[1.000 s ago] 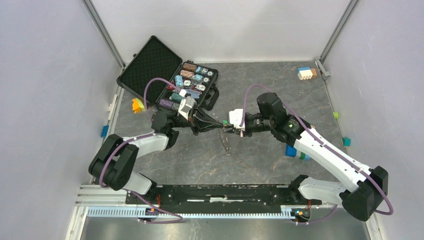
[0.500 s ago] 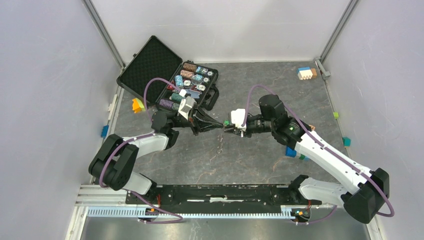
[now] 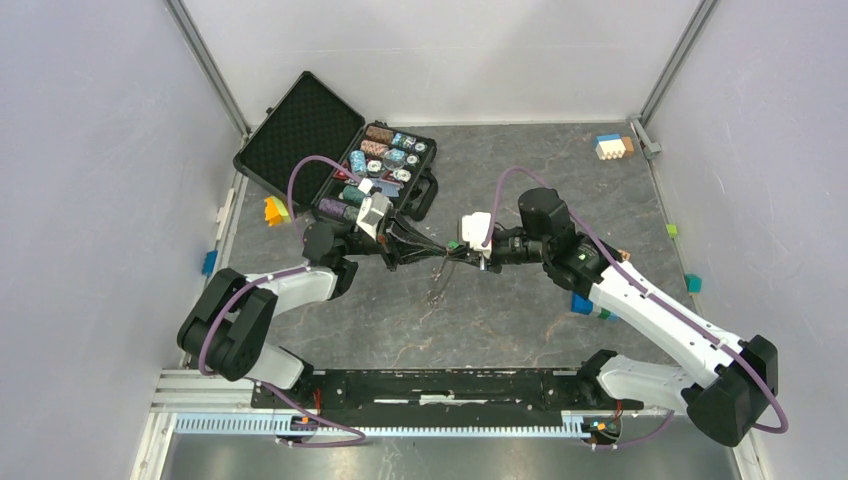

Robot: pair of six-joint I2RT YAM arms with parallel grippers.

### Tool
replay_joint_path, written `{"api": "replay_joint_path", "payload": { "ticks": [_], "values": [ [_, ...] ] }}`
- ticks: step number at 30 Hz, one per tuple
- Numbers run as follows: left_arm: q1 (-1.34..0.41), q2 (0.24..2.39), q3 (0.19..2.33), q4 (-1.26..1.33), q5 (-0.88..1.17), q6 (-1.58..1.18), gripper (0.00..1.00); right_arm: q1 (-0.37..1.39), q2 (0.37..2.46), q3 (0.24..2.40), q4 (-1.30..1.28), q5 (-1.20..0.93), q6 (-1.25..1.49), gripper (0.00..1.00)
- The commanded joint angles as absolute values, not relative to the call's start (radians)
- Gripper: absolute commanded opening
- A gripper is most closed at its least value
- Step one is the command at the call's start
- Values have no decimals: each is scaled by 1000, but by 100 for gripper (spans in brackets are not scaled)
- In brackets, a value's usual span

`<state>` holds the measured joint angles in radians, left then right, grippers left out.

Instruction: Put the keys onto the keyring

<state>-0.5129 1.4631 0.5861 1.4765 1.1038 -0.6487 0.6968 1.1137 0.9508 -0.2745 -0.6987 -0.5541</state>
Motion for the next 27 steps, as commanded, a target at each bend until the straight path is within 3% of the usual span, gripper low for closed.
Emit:
{"api": "replay_joint_path", "payload": {
  "ticks": [1,9,27],
  "values": [
    [-522,1462,612,1554,1108,-684,2,699,1120,954,-210,-692,-527,11],
    [-524,1465,613,1555,1105,-684,2,699,1115,946,-198,-684,-520,0],
    [-510,1466,600,1550,1062,-665,2,690,1046,901,-187,-636,-552,0]
  ]
}}
